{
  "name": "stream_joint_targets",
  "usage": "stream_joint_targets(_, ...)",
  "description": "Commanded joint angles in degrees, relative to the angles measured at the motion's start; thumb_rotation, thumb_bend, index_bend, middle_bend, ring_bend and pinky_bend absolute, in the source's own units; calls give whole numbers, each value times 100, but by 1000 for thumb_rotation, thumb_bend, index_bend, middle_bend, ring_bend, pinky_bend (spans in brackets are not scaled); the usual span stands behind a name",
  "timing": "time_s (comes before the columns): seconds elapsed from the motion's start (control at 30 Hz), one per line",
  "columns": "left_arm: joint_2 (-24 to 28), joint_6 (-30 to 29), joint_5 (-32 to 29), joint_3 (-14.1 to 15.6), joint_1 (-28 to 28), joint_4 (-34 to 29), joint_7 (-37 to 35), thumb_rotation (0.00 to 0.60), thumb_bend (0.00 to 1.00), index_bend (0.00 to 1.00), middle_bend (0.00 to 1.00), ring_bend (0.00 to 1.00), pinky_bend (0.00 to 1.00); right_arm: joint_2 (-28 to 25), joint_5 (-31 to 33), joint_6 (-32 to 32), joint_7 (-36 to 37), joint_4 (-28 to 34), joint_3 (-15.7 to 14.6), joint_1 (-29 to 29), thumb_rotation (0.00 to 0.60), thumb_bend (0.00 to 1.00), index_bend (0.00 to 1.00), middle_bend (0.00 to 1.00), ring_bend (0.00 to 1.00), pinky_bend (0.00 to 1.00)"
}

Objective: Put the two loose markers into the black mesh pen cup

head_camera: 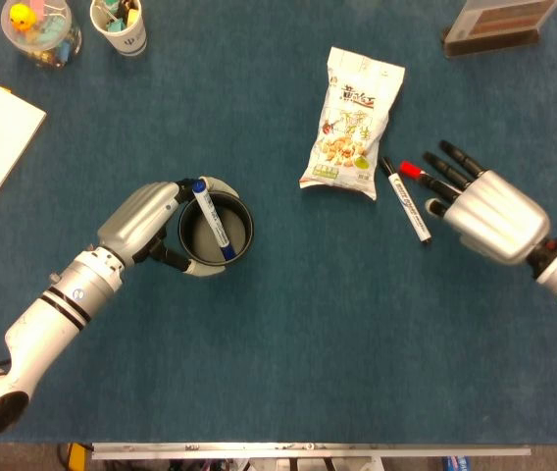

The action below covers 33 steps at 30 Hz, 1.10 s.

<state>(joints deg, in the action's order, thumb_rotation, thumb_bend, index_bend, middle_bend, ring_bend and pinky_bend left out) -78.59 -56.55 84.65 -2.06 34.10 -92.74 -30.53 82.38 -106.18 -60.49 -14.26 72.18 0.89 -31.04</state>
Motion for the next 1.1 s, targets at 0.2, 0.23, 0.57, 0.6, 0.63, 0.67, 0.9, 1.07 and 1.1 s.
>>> stream_joint_targets(0.2,58,-3,11,26,-20,-23,-36,600,106,308,405,402,340,581,47,-31,-100,-748,-116,-190,600,131,483,240,32,24)
stream_joint_targets(0.23,61,-4,15,29,-23,-24,-41,600,106,308,405,402,340,634,47,-41,-109,-807,-129,-205,600,131,483,240,32,24)
stream_joint_targets(0.57,96,-24,74,60,-35,-46,-78,600,106,308,405,402,340,1117,118,-58,-181,-1250,-227,-375,600,131,483,240,32,24)
stream_joint_targets(0.6,103,-31,81,64,-39,-49,-83,600,106,308,405,402,340,1137,118,-60,-184,-1267,-240,-389,600,131,483,240,32,24)
stream_joint_targets(0.63,111,-37,87,68,-43,-52,-89,600,106,308,405,402,340,1154,117,-64,-188,-1283,-253,-403,600,131,483,240,32,24)
stream_joint_targets(0.67,122,-43,96,74,-47,-56,-99,600,106,307,405,402,340,1173,126,-74,-184,-1302,-262,-417,600,131,483,240,32,24)
stream_joint_targets(0.9,161,-72,115,80,-63,-49,-156,600,106,307,405,401,340,1300,226,-50,-204,-1398,-265,-525,600,132,483,240,32,24)
stream_joint_targets(1.07,198,-90,120,87,-77,-45,-174,600,106,306,405,401,340,1447,310,26,-272,-1445,-248,-619,600,154,483,241,32,24)
stream_joint_targets(1.1,203,-92,118,87,-79,-43,-176,600,106,306,405,401,340,1469,329,48,-284,-1449,-246,-635,600,162,485,241,32,24)
